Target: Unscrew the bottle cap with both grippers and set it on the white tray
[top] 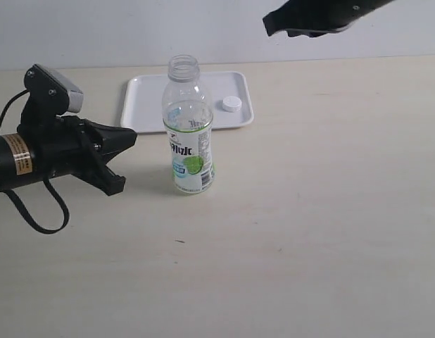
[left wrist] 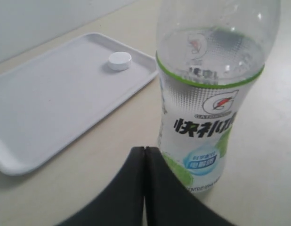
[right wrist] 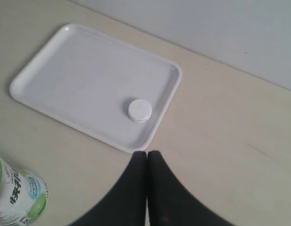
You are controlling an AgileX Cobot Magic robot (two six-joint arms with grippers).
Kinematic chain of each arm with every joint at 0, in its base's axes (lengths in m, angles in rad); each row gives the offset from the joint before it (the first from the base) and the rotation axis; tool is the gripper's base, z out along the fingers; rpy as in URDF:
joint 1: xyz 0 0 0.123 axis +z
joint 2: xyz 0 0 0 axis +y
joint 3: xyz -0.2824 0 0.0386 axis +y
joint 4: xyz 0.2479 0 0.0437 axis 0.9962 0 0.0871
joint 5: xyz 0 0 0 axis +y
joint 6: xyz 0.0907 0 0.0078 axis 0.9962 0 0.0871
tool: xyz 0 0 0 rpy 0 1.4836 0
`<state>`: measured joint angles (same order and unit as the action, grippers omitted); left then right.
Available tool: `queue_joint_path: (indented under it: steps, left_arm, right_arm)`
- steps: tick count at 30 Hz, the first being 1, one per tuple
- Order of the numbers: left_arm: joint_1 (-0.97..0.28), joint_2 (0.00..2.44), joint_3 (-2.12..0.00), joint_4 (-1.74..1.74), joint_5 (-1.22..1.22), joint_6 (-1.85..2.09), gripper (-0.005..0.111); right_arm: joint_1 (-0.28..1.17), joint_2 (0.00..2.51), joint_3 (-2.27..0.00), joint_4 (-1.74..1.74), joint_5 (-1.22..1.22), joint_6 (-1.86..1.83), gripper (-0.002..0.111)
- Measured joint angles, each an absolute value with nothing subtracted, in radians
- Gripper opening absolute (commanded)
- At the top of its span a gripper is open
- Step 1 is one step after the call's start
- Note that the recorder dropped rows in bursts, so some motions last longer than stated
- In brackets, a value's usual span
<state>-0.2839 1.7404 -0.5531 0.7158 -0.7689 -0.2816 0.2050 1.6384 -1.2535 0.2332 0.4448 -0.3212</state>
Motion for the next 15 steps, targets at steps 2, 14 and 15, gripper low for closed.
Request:
queue_joint_path:
  steps: [2, 14, 15]
  left_arm:
    - [-0.284, 1.74, -0.546, 0.696, -0.789, -0.272, 0.0]
    - [-0.284, 1.74, -0.538, 0.602, -0.793, -0.26, 0.0]
    - [-0.284, 1.74, -0.537, 0.6, -0.793, -0.26, 0.0]
  right_arm:
    - [0.205, 1.557, -1.134, 0.249, 0.343, -0.326, 0.0]
    - [0.205, 1.038, -0.498, 0.259, -0.045, -0.328, 0.0]
    - [0.205, 1.001, -0.46, 0.259, -0.056, -0.328, 0.0]
